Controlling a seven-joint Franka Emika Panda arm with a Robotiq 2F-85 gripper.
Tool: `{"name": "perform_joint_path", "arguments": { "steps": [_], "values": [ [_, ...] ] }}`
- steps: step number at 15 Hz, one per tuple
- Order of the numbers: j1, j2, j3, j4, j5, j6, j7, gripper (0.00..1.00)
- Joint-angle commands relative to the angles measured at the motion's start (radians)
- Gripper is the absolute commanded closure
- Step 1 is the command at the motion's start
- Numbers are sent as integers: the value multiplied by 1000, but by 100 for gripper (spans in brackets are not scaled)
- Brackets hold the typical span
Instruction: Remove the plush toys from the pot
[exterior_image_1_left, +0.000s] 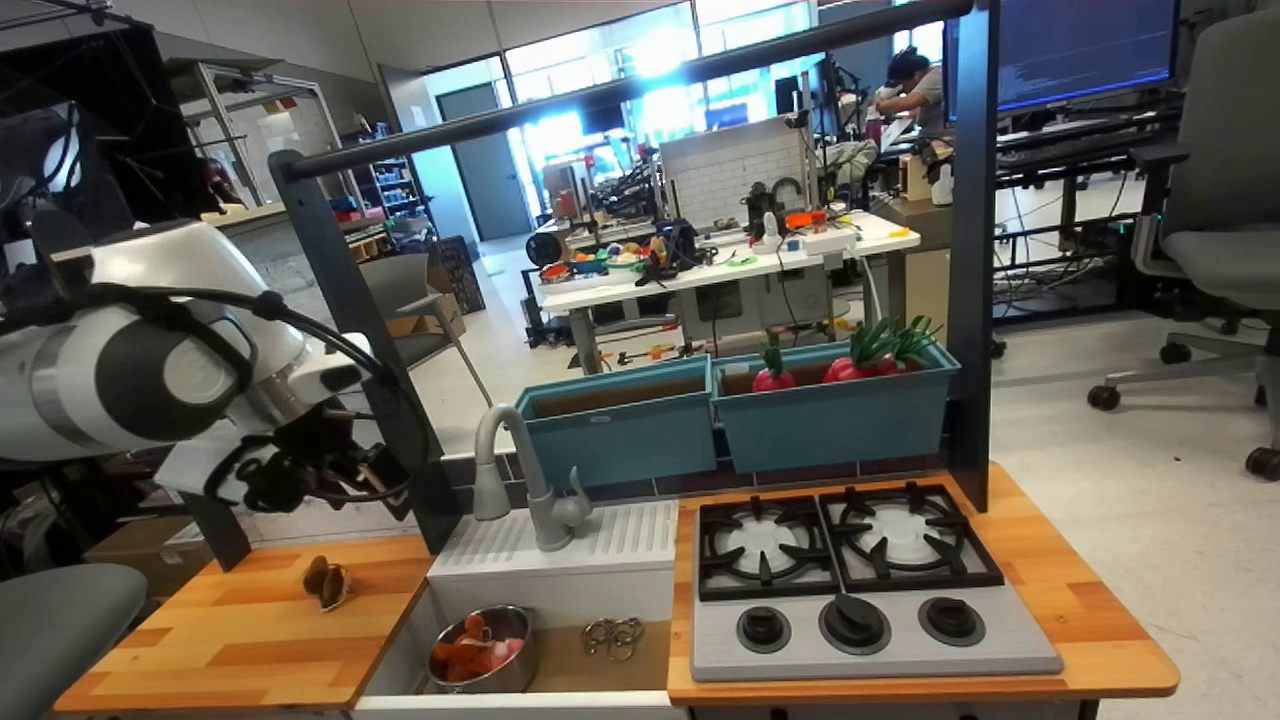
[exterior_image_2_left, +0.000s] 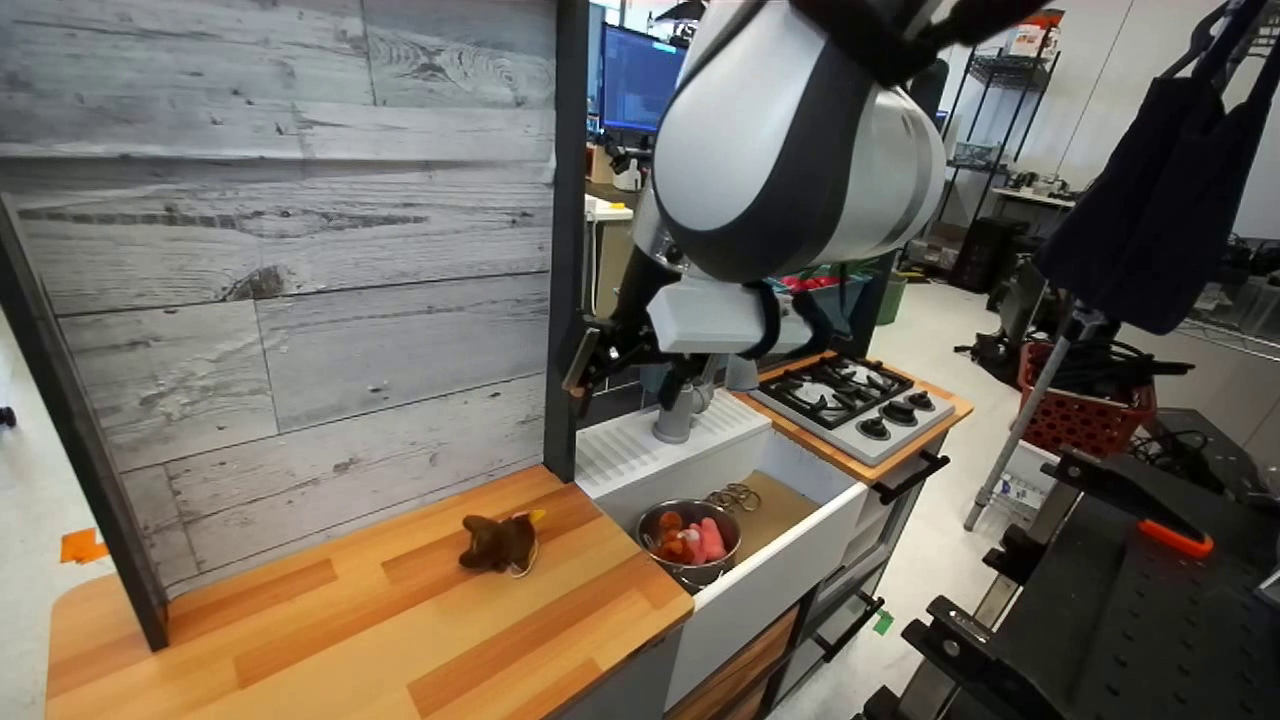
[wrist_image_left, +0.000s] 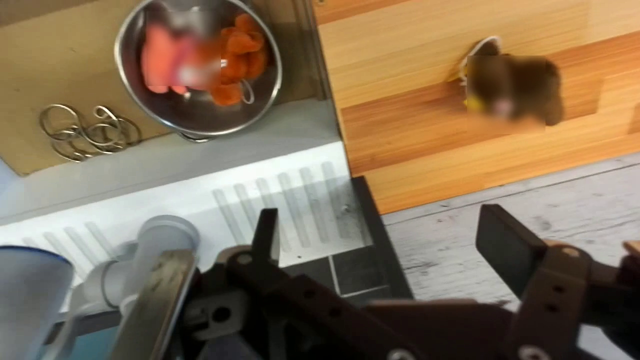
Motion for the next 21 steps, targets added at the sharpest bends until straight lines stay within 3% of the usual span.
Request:
{"name": "perform_joint_path", "arguments": {
  "steps": [1,5,13,21],
  "values": [
    [13,107,-51,110,3,-107,49,0],
    [-8,226,-38,210,8,-174,73,0],
    [52,416,-129,383,2,-181,190,0],
    [117,418,-195,361,-16,-255,262,0]
  ]
}}
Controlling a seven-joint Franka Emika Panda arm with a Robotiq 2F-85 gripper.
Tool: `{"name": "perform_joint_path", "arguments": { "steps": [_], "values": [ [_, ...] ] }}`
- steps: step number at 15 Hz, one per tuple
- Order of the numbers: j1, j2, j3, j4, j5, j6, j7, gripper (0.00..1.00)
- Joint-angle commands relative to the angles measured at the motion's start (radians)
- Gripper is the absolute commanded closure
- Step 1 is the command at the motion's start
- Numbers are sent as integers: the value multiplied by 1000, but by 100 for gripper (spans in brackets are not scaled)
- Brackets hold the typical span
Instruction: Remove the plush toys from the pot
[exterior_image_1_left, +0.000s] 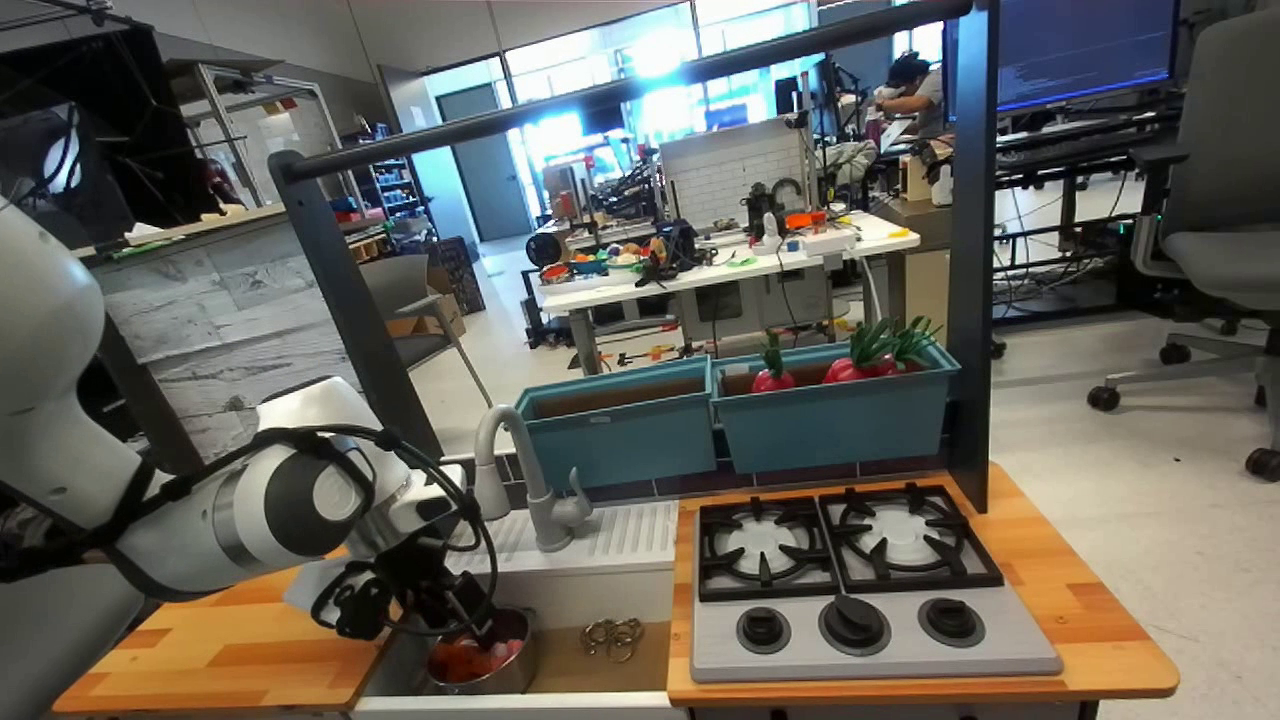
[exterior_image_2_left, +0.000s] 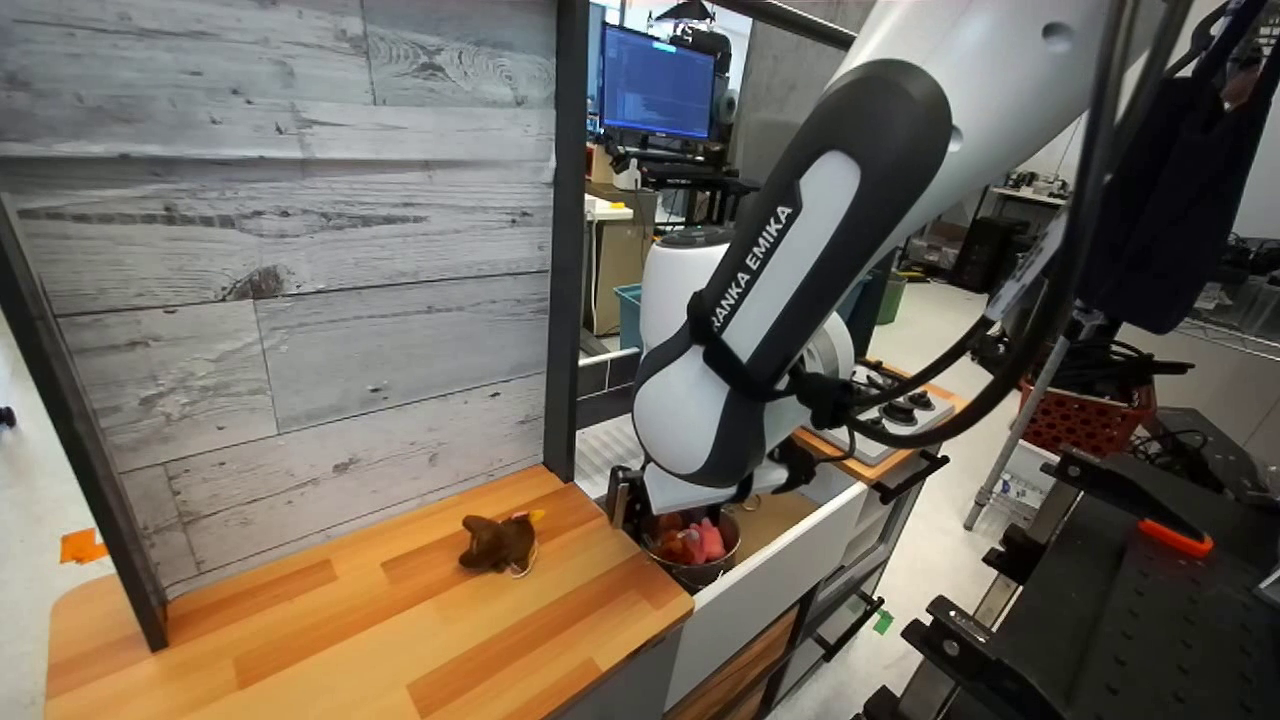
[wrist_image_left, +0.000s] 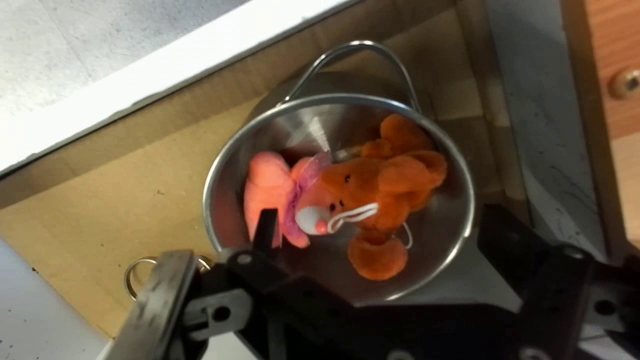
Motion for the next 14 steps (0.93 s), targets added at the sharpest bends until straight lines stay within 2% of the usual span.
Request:
{"name": "perform_joint_path", "arguments": {
  "steps": [1,10,11,12,14],
  "values": [
    [31,-17,-28,-9,-13,-51,31,0],
    [-3,-33,-12,-18,-4,-128,44,0],
    [-10,-31,-7,-14,-3,-146,44,22],
    [-14,-26,-6,-11,-4,-162,47,26],
    [-20,-19,-4,-1,-5,-198,55,42]
  ]
}}
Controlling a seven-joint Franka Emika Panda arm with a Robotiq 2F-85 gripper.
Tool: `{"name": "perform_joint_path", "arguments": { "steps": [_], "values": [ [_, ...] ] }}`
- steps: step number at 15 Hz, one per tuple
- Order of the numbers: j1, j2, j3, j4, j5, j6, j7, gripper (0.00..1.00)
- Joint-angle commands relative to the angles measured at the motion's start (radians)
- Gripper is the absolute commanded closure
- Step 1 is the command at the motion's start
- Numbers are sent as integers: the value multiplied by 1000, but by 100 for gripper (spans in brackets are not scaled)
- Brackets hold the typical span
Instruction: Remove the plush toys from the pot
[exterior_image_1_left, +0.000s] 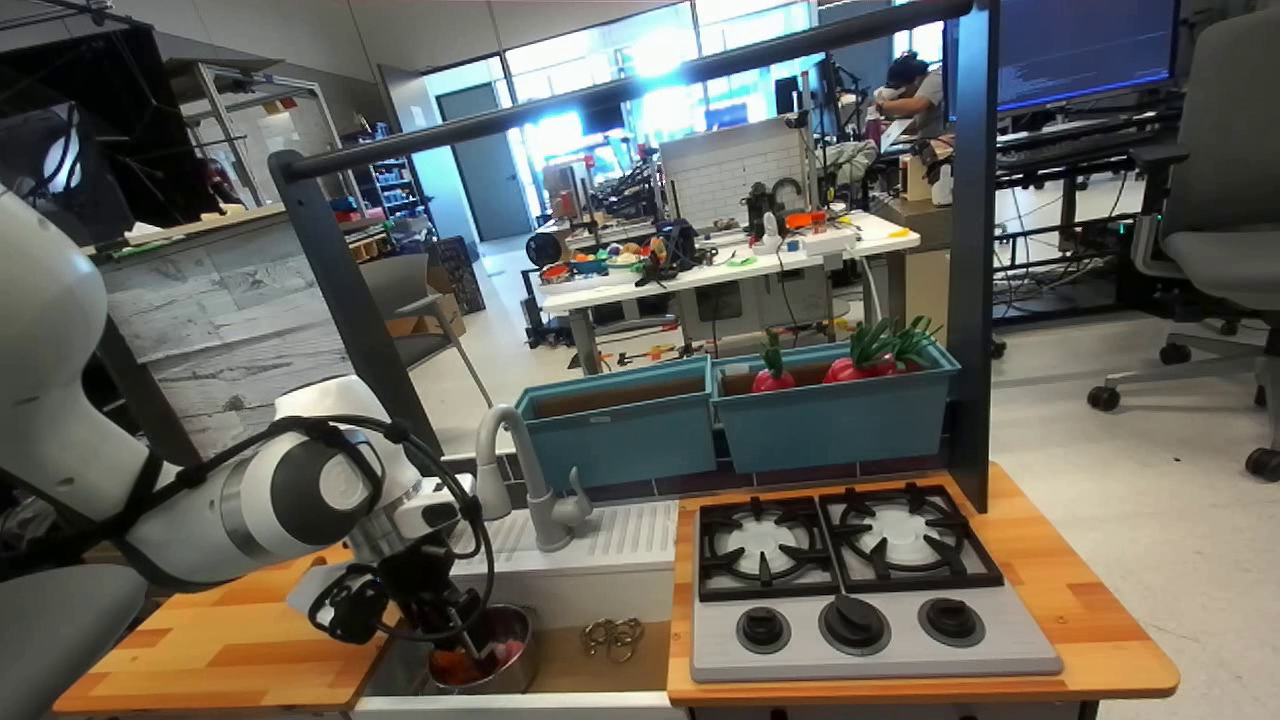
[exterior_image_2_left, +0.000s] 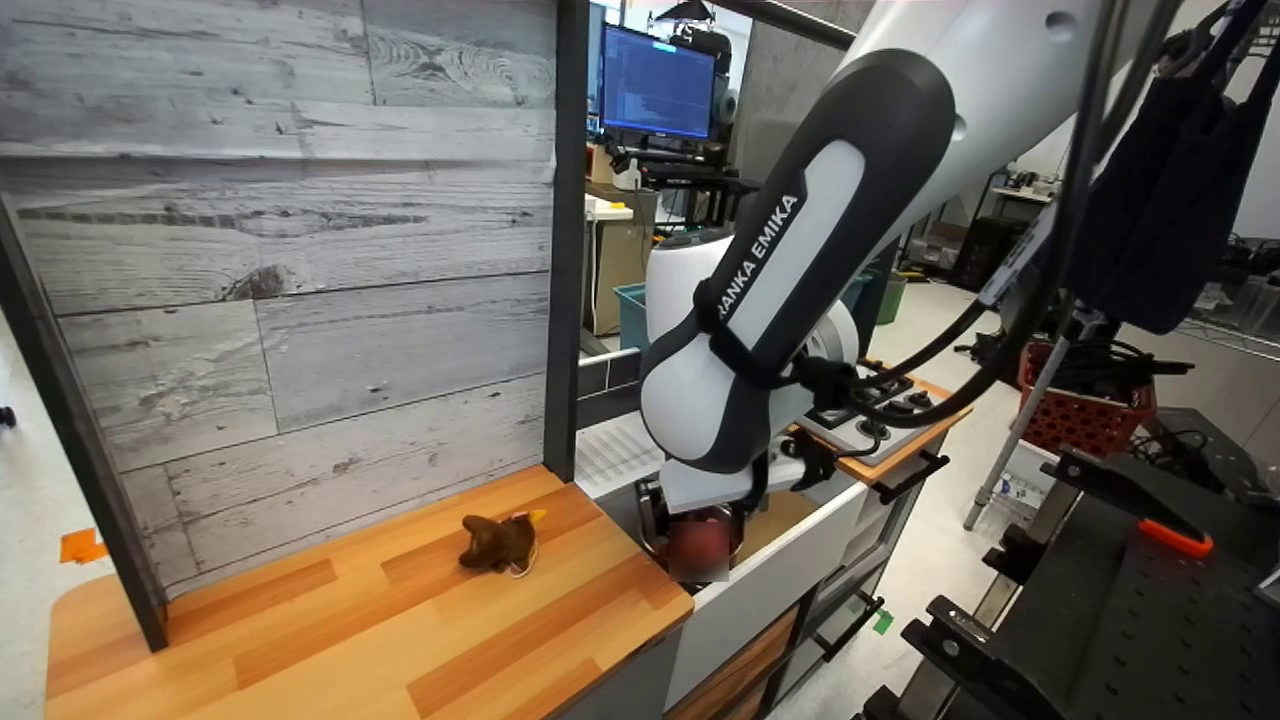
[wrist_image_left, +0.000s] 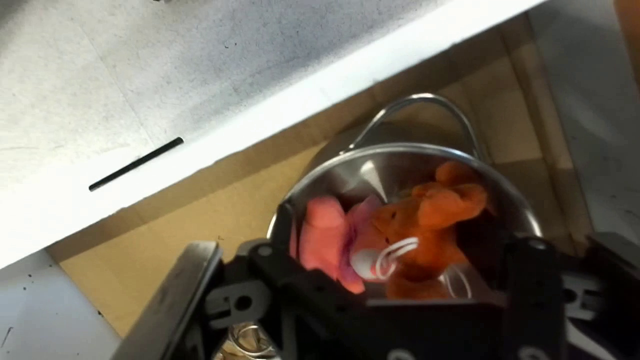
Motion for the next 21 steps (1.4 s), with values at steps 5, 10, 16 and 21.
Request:
{"name": "perform_joint_path", "arguments": {
  "steps": [5,10,16,21],
  "values": [
    [-39,-7,35,15,0,-111,29,80],
    [-64,-17,66,13,7,-113,19,100],
    [-54,-168,93,-130,0,46,-35,99],
    [-57,-359,149,-312,8,253,-122,99]
  ]
}}
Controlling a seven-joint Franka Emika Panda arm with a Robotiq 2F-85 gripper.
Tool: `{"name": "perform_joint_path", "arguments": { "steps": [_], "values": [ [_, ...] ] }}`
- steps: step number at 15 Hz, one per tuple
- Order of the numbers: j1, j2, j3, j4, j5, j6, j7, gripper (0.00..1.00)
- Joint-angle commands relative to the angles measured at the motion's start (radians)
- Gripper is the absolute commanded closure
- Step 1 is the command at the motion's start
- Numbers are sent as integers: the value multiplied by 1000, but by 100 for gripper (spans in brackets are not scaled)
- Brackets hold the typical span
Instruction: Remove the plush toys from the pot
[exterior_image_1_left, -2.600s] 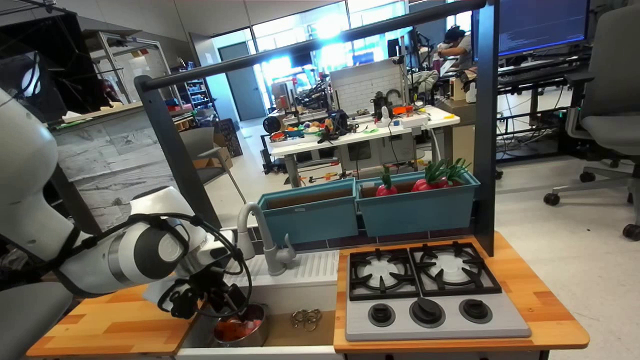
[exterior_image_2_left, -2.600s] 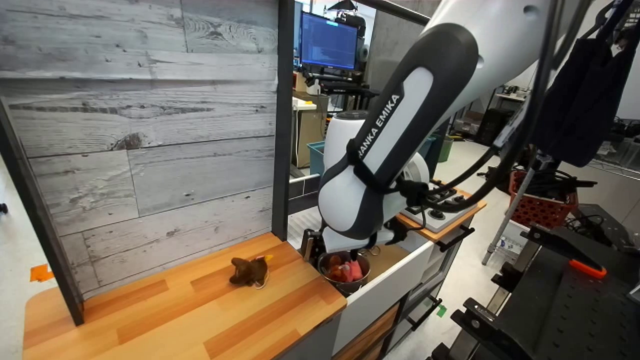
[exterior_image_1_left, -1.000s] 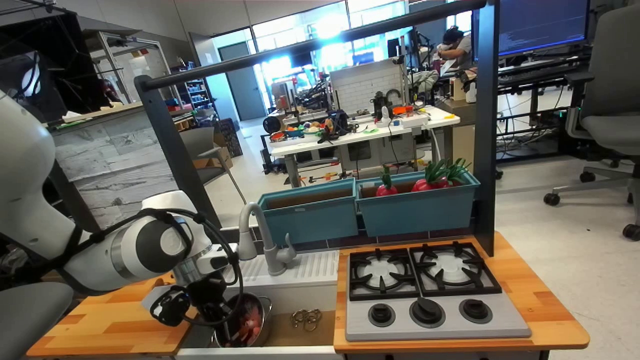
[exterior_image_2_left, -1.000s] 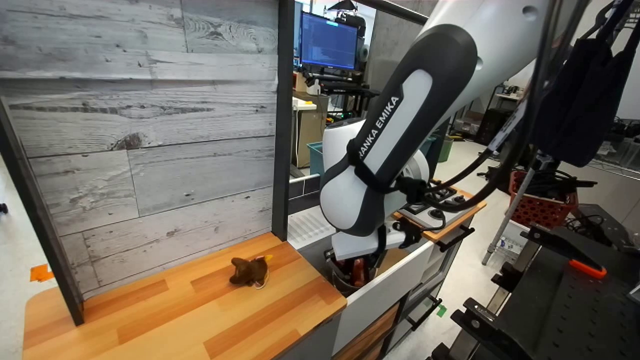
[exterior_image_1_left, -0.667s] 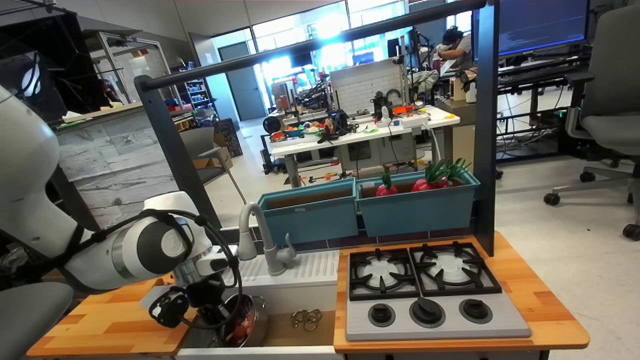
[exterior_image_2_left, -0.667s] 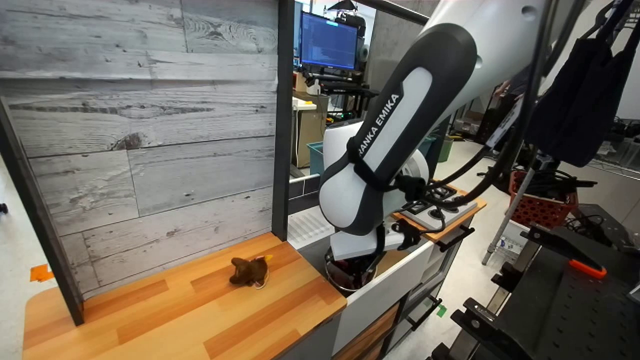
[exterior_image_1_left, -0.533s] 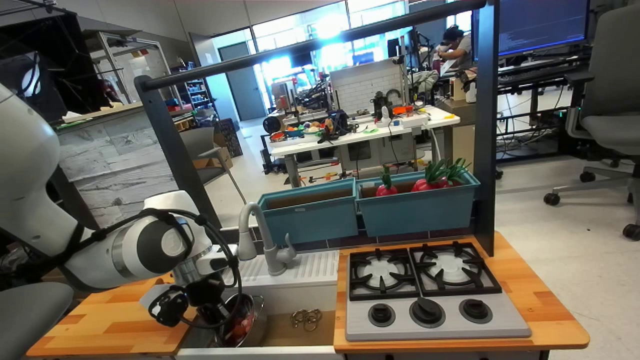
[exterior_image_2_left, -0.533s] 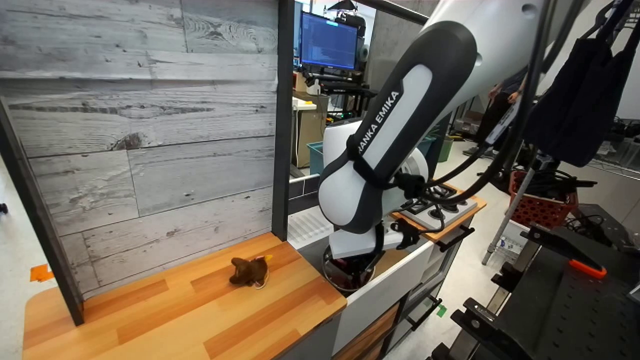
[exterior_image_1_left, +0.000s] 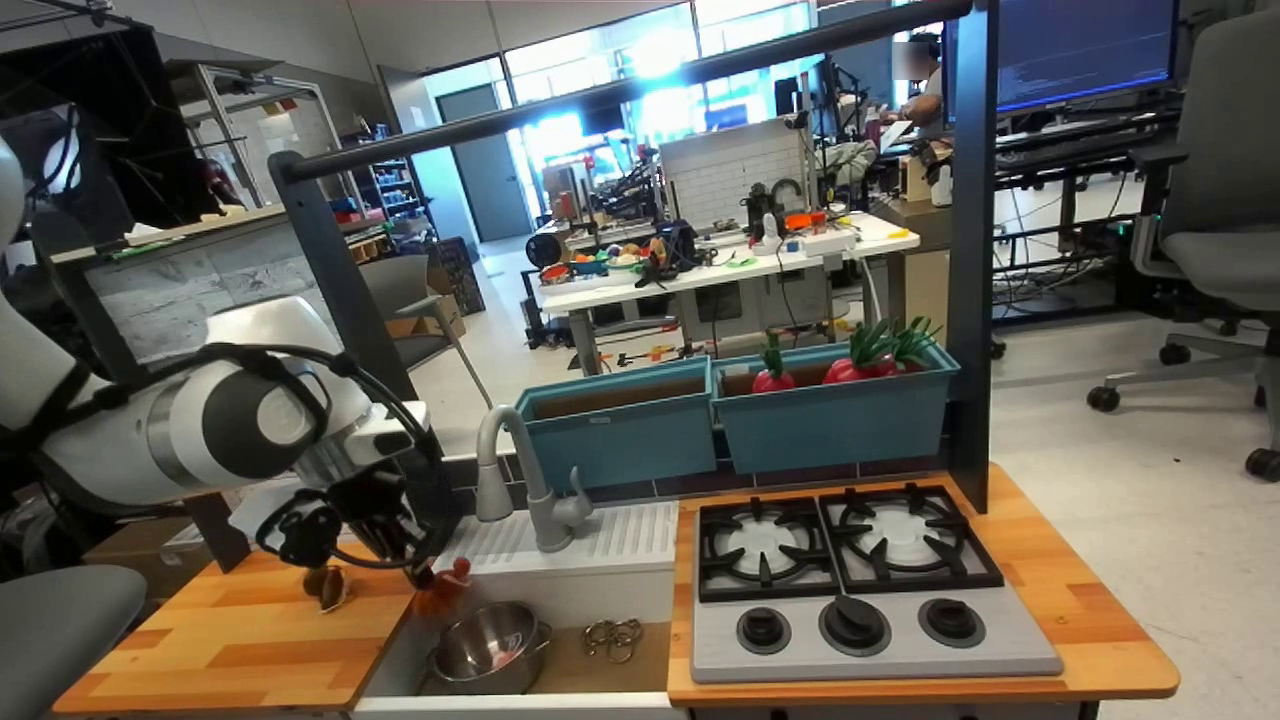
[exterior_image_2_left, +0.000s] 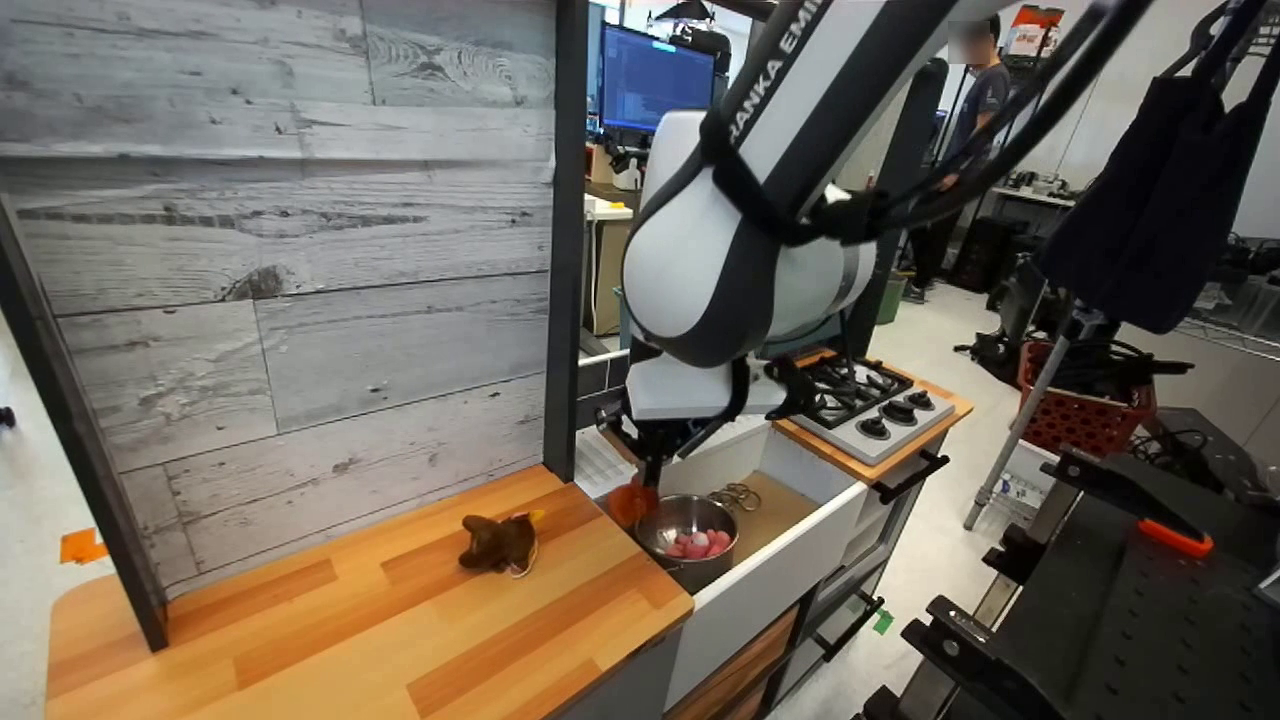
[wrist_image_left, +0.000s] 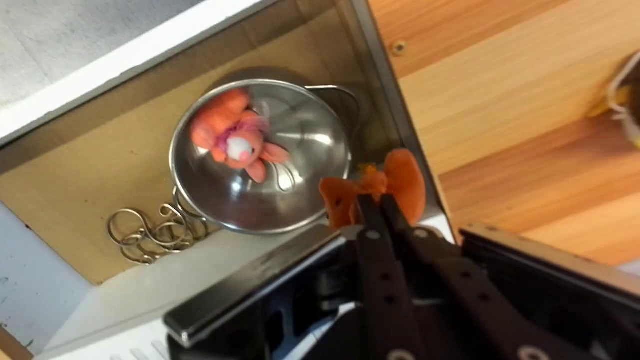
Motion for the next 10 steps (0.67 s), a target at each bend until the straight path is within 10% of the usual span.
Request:
{"name": "perform_joint_path", "arguments": {
  "steps": [1,5,10],
  "values": [
    [-24,-166,70,-181,13,141,-85,99],
    [-113,-235,255,-252,45,315,-196,99],
    [-233,-156,529,-153,76,229,-299,99]
  ]
}}
